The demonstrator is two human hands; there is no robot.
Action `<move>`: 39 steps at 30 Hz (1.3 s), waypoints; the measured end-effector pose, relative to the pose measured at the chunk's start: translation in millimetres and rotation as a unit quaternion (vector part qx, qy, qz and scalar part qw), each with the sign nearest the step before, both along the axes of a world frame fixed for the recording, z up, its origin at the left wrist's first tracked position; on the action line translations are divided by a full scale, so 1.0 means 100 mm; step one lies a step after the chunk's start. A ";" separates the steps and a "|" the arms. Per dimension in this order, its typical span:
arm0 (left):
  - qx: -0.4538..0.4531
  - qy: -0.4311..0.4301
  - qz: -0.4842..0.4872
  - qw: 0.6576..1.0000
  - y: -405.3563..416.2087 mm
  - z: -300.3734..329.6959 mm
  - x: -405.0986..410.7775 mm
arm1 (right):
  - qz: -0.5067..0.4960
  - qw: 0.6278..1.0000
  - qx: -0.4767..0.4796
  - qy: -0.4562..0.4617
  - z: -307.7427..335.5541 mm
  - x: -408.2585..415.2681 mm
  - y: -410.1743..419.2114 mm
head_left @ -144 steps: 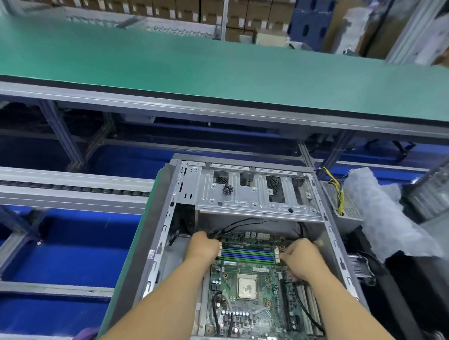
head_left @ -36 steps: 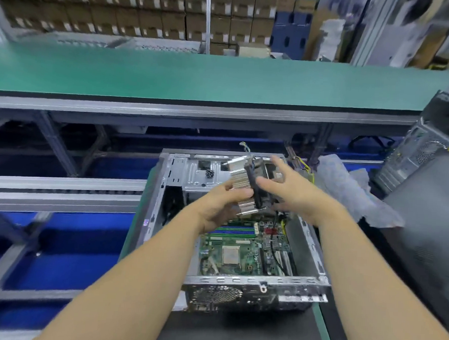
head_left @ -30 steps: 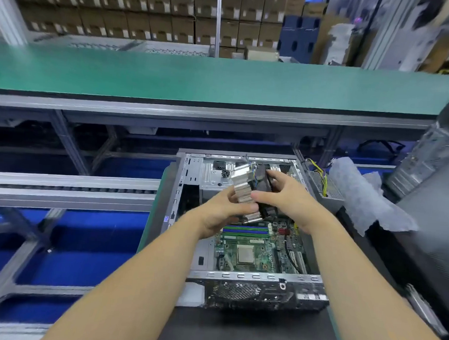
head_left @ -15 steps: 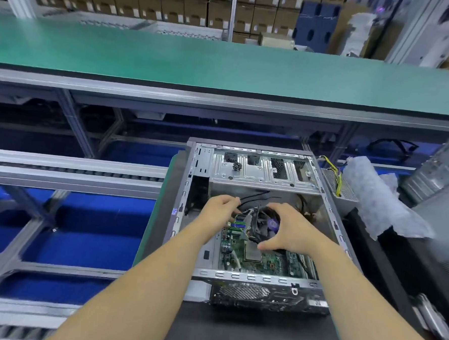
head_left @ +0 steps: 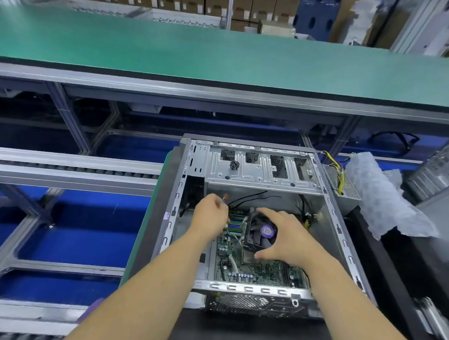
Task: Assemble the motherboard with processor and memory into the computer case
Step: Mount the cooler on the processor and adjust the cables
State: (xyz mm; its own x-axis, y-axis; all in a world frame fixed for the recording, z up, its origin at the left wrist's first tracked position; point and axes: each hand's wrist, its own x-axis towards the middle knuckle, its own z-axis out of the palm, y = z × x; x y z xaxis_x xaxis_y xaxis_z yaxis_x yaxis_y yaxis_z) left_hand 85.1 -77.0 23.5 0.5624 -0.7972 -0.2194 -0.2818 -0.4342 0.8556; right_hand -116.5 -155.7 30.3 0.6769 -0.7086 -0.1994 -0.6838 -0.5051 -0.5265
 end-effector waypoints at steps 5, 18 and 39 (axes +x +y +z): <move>0.067 -0.018 -0.011 0.998 0.04 -0.06 0.01 | -0.032 0.999 -0.017 -0.010 0.00 -0.08 -0.07; 0.192 0.007 -0.217 0.957 0.13 -0.07 -0.06 | 0.066 0.994 -0.008 0.089 -0.03 0.04 0.02; 0.284 -0.130 -0.213 0.926 0.19 -0.12 0.01 | 0.153 0.974 -0.092 0.141 -0.17 0.19 0.07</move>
State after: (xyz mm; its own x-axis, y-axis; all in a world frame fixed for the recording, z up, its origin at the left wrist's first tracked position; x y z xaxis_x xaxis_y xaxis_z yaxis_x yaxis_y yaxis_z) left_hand 86.5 -57.9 11.3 0.3164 -0.7565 -0.5724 -0.6953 -0.5954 0.4026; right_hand -97.9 -148.8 13.7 0.7984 -0.5241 -0.2965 -0.5913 -0.7754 -0.2216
